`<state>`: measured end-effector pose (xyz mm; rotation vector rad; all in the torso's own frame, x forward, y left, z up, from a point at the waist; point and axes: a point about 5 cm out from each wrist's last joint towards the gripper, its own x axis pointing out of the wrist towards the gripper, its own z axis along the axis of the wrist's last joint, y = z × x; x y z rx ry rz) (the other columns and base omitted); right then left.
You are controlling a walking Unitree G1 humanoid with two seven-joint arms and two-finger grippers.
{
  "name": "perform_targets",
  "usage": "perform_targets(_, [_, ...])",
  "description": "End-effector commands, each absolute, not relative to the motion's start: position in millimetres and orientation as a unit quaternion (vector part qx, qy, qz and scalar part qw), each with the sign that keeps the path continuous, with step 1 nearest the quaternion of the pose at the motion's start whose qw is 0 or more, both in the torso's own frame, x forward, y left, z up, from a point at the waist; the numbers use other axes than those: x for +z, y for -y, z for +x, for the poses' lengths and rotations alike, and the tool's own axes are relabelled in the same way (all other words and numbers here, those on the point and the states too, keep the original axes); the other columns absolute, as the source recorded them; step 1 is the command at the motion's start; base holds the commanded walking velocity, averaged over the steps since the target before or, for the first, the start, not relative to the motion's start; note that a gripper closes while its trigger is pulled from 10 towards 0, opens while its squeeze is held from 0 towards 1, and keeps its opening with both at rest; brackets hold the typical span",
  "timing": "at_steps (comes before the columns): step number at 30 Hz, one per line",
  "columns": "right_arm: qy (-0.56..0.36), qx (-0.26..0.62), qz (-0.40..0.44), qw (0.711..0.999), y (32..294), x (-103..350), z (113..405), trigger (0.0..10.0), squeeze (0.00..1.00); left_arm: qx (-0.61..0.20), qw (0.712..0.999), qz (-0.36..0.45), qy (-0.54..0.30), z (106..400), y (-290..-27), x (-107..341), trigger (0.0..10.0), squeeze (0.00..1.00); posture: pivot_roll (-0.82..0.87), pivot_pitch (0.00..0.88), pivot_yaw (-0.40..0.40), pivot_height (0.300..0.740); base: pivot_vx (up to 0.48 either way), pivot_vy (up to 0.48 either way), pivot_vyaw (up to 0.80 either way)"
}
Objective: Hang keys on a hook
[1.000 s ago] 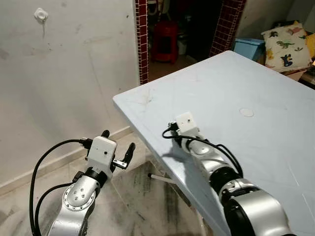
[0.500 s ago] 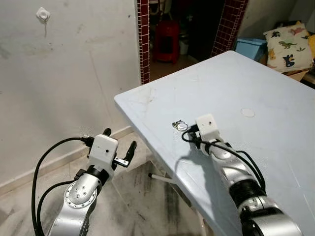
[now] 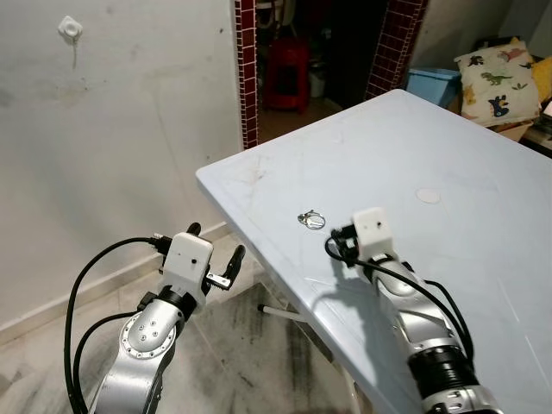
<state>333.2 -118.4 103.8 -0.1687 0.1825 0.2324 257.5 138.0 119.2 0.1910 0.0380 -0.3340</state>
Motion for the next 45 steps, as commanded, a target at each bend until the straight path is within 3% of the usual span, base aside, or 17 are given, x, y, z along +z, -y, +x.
perform_targets(1, [-0.076,0.111,-0.08,0.988,116.5,111.3,337.8,10.0,0.0,-0.17,0.981,0.094,-0.016,257.4,-139.5,120.5,10.0,0.0,0.09,0.0,0.008,0.74,0.0,0.0,0.0])
perform_targets(4, [-0.072,0.115,-0.074,0.988,109.1,113.1,340.2,10.0,0.0,-0.169,0.981,0.093,-0.015,256.6,-140.7,120.8,10.0,0.0,0.1,0.0,0.007,0.74,0.0,0.0,0.0])
perform_targets(8, [-0.058,0.147,-0.052,0.986,76.2,117.1,351.9,10.0,0.0,-0.167,0.982,0.092,-0.012,252.6,-140.1,123.2,10.0,0.0,0.15,0.0,0.006,0.74,0.0,0.0,0.0])
perform_targets(17, [-0.11,0.161,-0.072,0.978,47.9,97.7,355.4,10.0,0.0,-0.16,0.982,0.101,-0.016,245.8,-148.2,125.4,10.0,0.0,0.19,0.0,-0.003,0.74,0.0,0.0,0.0])
perform_targets(25, [-0.144,0.13,-0.124,0.973,54.8,85.5,356.9,10.0,0.0,-0.158,0.982,0.101,-0.019,242.4,-148.3,124.9,10.0,0.0,0.19,0.0,-0.003,0.74,0.0,0.0,0.0])
perform_targets(45, [-0.138,0.089,-0.128,0.978,63.0,83.1,359.5,10.0,0.0,-0.16,0.982,0.099,-0.023,242.0,-146.2,125.2,10.0,0.0,0.19,0.0,-0.001,0.74,0.0,0.0,0.0])
